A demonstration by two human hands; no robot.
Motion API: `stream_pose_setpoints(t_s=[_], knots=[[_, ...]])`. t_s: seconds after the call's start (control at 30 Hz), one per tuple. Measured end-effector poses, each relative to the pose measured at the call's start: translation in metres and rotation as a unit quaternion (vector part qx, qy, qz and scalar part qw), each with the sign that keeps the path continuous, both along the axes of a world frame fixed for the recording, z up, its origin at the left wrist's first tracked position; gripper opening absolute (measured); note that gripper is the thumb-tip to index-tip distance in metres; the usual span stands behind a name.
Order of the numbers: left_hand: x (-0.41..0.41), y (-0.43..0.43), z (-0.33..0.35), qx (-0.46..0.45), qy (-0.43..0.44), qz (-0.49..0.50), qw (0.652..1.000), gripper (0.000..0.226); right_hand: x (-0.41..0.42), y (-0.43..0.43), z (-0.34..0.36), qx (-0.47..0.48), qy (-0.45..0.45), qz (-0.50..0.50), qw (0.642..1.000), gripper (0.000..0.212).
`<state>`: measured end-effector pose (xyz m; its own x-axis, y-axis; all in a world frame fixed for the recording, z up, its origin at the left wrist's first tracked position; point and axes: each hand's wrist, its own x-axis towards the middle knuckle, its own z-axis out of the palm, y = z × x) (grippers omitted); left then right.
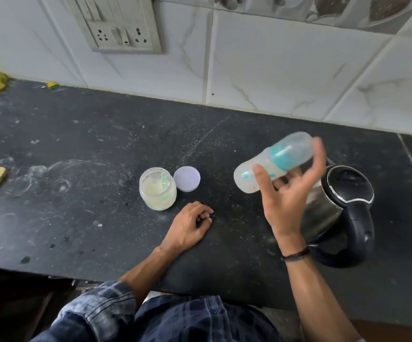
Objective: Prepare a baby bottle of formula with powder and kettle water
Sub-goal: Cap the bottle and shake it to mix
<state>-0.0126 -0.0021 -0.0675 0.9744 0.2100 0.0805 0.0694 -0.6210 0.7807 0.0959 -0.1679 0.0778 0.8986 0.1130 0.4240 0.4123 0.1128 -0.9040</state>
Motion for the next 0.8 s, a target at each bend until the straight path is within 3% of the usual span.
stream_pose_setpoints(t_s=[0.2, 0.47, 0.63, 0.8], knots=[[0.001, 0.001, -0.004, 0.001, 0.006, 0.0, 1.0, 0.016, -0.004, 0.007, -0.008, 0.018, 0.079, 0.008, 0.997, 0.107], [0.001, 0.002, -0.006, -0.001, 0.012, 0.002, 1.0, 0.018, -0.005, 0.002, -0.007, 0.013, 0.067, 0.026, 0.997, 0.104], [0.002, 0.002, -0.006, 0.001, 0.014, 0.002, 1.0, 0.017, -0.007, 0.0, -0.001, 0.06, -0.025, -0.03, 0.997, 0.095], [0.001, 0.003, -0.005, 0.0, 0.021, -0.01, 1.0, 0.017, -0.016, 0.003, -0.007, 0.0, 0.048, -0.004, 0.999, 0.092]])
